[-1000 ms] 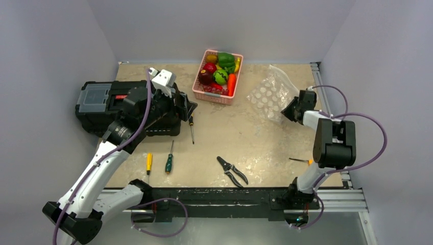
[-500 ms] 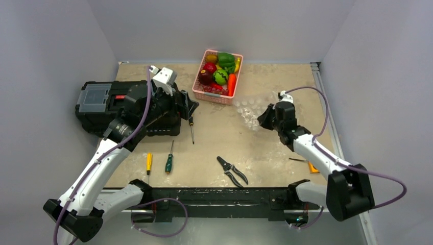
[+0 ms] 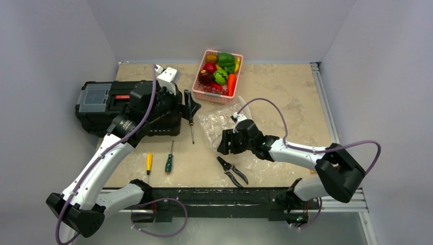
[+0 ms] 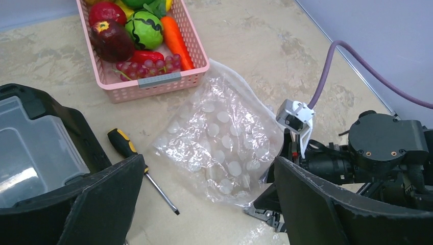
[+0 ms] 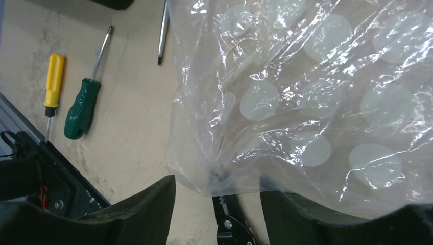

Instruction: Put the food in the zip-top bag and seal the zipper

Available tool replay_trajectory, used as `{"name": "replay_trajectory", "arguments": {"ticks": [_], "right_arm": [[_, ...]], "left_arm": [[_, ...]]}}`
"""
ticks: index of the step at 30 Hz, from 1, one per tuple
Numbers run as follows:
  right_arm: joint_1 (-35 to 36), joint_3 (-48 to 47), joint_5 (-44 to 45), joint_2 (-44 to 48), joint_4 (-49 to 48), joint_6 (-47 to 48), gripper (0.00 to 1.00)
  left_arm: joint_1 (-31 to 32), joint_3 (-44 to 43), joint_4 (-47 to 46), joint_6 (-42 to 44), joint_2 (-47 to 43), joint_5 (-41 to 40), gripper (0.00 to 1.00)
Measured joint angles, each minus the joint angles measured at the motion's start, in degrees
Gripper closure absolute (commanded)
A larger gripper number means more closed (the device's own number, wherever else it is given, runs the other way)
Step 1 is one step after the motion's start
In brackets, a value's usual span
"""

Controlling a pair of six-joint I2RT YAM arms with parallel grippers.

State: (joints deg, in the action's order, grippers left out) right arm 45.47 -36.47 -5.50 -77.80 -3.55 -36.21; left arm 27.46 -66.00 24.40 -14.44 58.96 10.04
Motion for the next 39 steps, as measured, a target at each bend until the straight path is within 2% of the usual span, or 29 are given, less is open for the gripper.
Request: {"name": "replay_trajectory", "arguments": {"ticks": [4,9,13,16,20,24,28,32,36,39], "right_arm": [[0.22,-1.49,-1.01,-0.13,2.36,1.16,0.26],[-1.57,-4.02,0.46,8.07,6.60,4.07,0.24],[-10.16,-5.64,-0.09,12.68,6.71,5.46,0.24],[-16.94,-5.66,-0.24,12.13,6.01,5.86,0.20],[-24.70,-5.66,-3.41,7.58,2.14,6.19,0.21],[-32.65,-5.73,-8.85,-1.22,-4.72,5.01,0.21],[-38.36,-6.29,-16.35,-13.40,-12.83,2.03,0.28],[-40.81,-6.58,-24.46,-22.82,-20.94,-1.55,0.38],[-41.05,-8.20,-30.84,-28.02,-26.08,-3.52,0.44],[-40.98,-8.33,-34.40,-29.11,-30.29,-4.87,0.56]], "left_arm": [[0.11,-0.39,0.68,0.02,0.61,-0.02,0.03],[0.44,-0.44,0.98,0.00,0.81,0.00,0.03],[0.48,-0.46,0.98,0.00,1.05,0.02,0.03],[0.48,-0.55,0.98,0.00,1.33,0.04,0.03],[0.48,-0.55,0.98,0.00,1.86,0.15,0.03],[0.57,-0.55,1.01,0.00,2.21,0.22,0.03],[0.85,-0.55,1.01,0.00,2.32,0.26,0.03],[0.87,-0.66,1.03,0.00,2.78,0.31,0.03],[0.87,-1.11,1.01,-0.02,3.98,0.96,0.03],[0.87,-1.18,1.03,-0.07,4.55,1.68,0.03]]}}
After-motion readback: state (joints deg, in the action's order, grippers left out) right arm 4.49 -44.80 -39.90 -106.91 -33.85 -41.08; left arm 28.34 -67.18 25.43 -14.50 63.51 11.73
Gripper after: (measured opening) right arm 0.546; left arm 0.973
